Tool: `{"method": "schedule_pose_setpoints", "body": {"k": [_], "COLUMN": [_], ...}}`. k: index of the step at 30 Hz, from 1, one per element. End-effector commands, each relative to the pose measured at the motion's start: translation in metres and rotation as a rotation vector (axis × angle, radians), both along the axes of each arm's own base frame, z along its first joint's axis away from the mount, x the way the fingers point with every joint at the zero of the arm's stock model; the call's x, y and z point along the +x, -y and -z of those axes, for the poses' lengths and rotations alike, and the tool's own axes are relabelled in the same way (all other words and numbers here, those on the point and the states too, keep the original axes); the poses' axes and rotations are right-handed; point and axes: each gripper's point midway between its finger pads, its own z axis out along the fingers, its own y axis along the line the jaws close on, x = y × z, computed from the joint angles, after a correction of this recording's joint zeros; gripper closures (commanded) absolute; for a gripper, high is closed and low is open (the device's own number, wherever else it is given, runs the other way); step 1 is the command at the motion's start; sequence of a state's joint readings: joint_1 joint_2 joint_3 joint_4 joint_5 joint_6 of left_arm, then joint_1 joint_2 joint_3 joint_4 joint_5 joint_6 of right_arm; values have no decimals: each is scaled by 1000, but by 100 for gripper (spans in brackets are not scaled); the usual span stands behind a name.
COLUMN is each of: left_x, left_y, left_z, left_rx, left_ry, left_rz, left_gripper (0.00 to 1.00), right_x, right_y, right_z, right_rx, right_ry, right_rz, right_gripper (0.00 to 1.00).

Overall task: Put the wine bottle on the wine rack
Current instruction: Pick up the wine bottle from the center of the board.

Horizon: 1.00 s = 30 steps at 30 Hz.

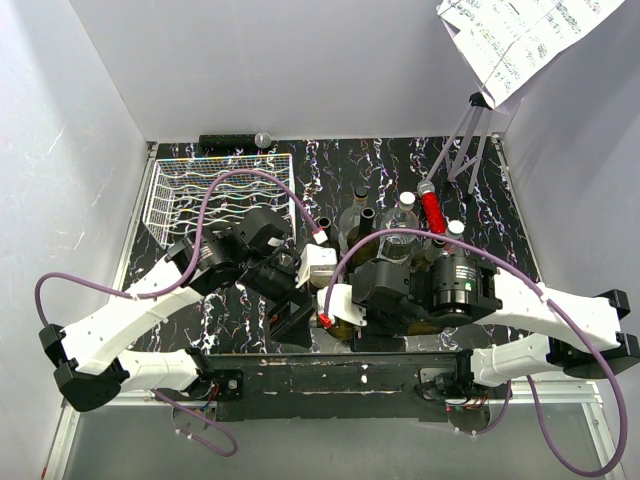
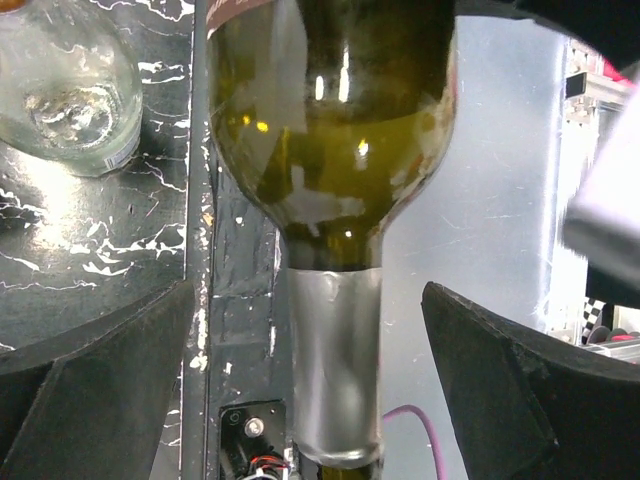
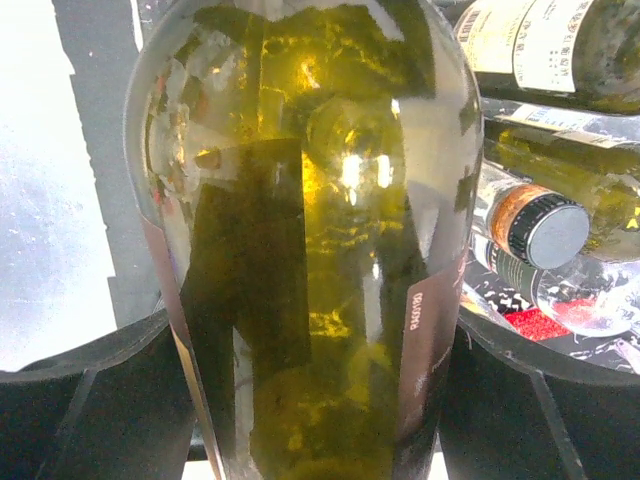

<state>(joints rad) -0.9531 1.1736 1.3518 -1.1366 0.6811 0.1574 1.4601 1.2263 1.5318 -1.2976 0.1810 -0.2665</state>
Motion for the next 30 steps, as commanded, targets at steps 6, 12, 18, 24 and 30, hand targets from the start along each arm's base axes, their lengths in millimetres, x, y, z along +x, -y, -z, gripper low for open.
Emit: {"method": "schedule_pose_setpoints", "body": {"k": [6,12,18,24,30], "left_x": [-3,-4,0,6,12], "left_y": [20,10,10,12,16], "left_z": [-22,-6,-2,-4,-2], "left_rx": [-120,-61,-55,-82,-77], "left_ry": [-8,-14,-1,35,52], "left_rz": [29,8,-18,-42,-51], "left_gripper": [2,12,9,4,11], "right_x": [5,3,-1,-5,-12], "right_y": [-51,-58,-59,-54,-56], "right_z": [-17,-39,-54,-62,-65], "right_rx": [150,248,319,380,400], "right_ry": [28,30,31,27,18], "right_rz": [-6,4,-6,1,-17], "right_gripper": [99,99,99,99,99]}}
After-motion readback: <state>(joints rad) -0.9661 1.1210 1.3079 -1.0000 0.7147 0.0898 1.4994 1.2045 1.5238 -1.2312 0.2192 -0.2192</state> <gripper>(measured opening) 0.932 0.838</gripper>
